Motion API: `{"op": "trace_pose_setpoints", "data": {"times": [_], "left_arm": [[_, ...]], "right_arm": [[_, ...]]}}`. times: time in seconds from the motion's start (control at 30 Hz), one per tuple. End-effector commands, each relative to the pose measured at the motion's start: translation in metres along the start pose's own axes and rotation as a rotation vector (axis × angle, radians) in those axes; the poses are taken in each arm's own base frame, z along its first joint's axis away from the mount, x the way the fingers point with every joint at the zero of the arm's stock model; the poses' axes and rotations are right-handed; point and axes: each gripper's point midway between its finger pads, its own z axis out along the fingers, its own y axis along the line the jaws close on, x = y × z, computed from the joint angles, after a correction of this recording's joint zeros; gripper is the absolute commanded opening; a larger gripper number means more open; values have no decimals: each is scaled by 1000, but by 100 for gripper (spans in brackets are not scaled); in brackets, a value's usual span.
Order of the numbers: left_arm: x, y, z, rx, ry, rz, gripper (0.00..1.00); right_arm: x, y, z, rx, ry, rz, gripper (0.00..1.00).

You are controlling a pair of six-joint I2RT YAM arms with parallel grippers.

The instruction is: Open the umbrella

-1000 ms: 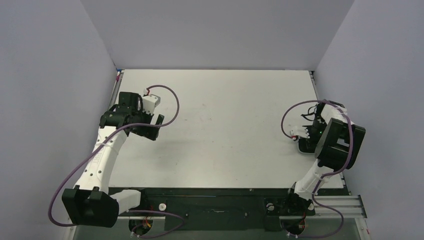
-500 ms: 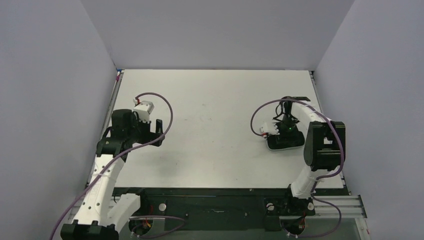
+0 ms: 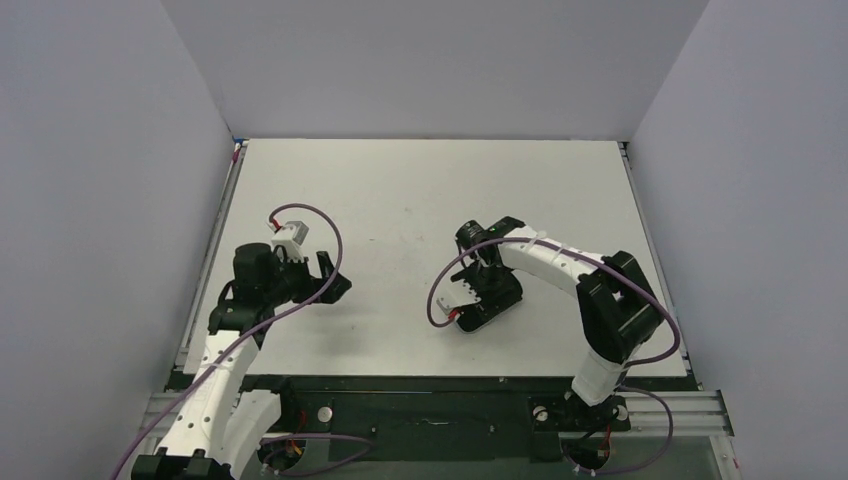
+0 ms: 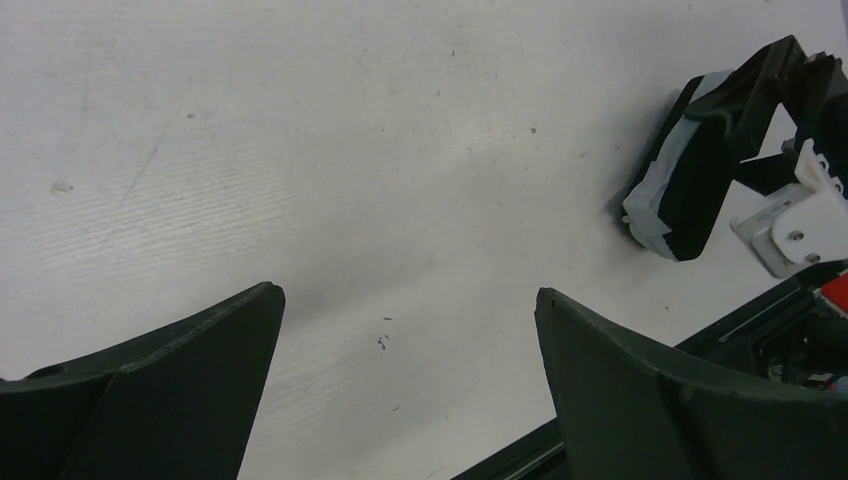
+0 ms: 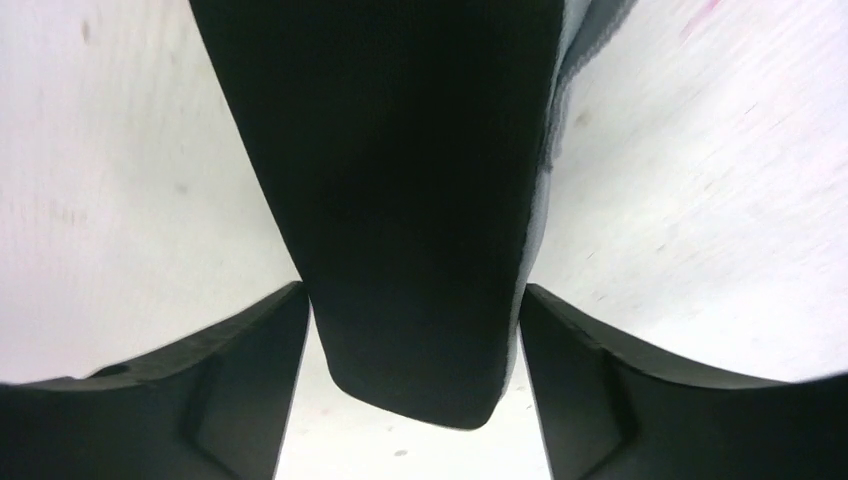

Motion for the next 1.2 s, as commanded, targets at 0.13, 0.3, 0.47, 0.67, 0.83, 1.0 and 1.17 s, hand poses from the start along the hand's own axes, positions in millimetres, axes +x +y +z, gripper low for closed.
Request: {"op": "trace_pose_setpoints", "data": {"times": [0.13,0.3,0.47,0.67,0.83,1.0,1.17], "left_arm": [[-8,-20,9,122,-85,-48,98],[7,-40,27,200,-40,8,97],[23,-71,47,303,-15,109,81],[66,-120,51,501,55,326,62],[101,-163,40,687,14,607,53],[127,-168,45,724,10,711,46],[142,-176,51,756,1,699,44]], "right_arm": [[-58,-50,-69,297,-204,23,85],[-49,-50,-124,417,-388,374,88],[-21,-27,-139,362,-587,1012,88],[-18,7,-119,259,-692,1237,86],[-19,6,-110,353,-654,1079,86],[-19,-17,-92,334,-678,1335,83],[-39,-34,-85,361,-728,1384,82]]}}
